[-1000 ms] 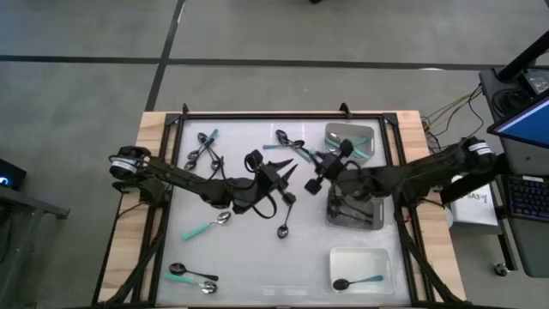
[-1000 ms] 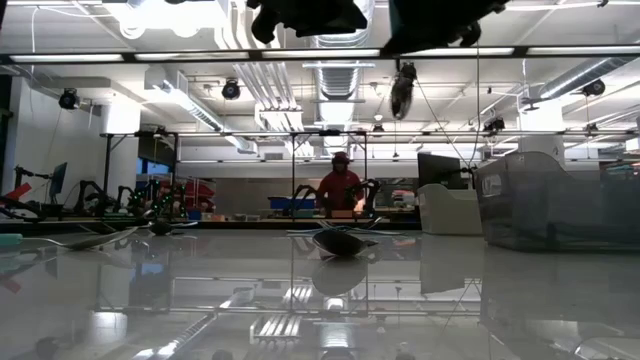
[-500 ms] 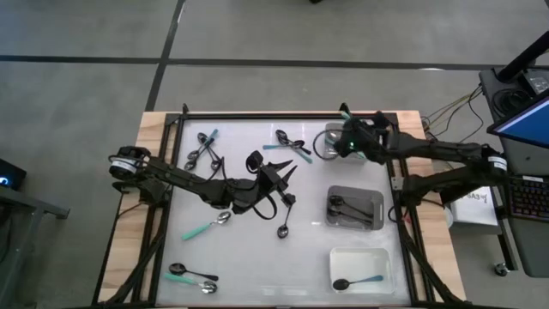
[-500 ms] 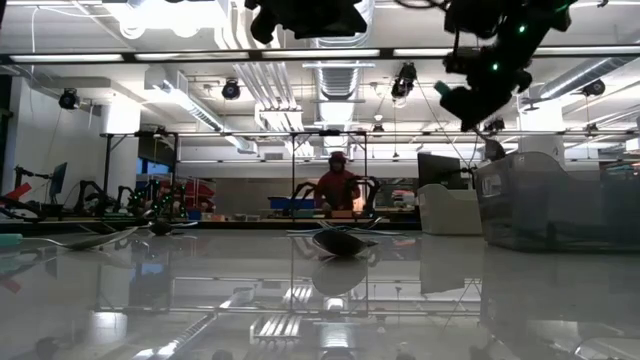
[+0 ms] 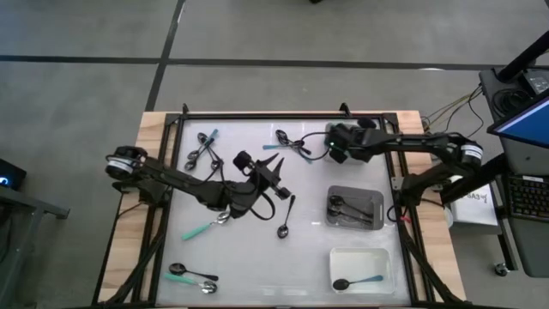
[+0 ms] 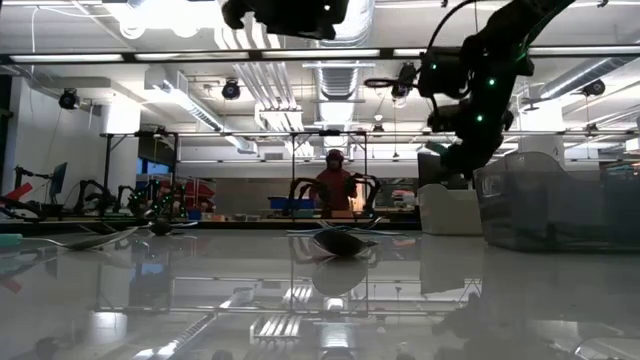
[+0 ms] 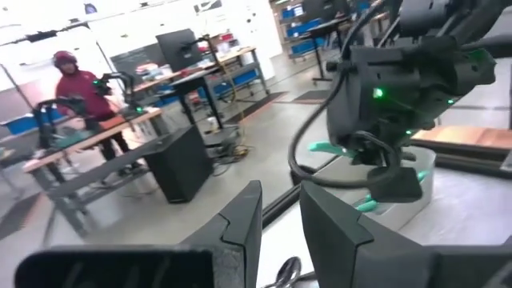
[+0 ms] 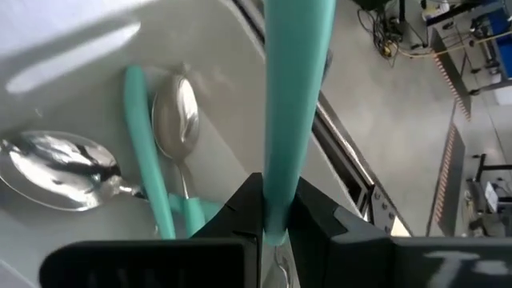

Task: Sort silverware by color (type)
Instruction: Put the light blue spoon into the gray bin

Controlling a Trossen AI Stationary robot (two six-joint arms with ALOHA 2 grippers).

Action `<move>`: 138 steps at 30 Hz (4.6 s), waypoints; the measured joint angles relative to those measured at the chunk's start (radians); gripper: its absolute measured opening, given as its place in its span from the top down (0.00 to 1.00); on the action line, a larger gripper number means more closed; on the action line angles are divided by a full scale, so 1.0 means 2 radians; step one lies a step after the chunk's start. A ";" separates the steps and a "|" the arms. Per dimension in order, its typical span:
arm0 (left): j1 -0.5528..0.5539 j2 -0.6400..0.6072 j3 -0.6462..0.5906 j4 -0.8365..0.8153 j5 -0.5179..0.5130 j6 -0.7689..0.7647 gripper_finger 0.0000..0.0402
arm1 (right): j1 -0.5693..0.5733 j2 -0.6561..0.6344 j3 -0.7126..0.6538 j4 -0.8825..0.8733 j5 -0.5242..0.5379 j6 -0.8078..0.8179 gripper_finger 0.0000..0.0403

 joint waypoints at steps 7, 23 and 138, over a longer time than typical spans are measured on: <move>-0.013 -0.016 0.000 -0.058 -0.054 -0.001 0.82 | 0.000 0.000 0.000 -0.001 0.003 0.010 0.75; -0.046 -0.102 0.000 -0.690 0.207 -0.523 0.82 | 0.019 -0.127 0.000 0.013 -0.090 0.069 0.68; 0.021 -0.028 0.017 -0.296 0.100 -0.240 0.95 | 0.189 -0.043 -0.012 0.441 -0.250 0.058 0.69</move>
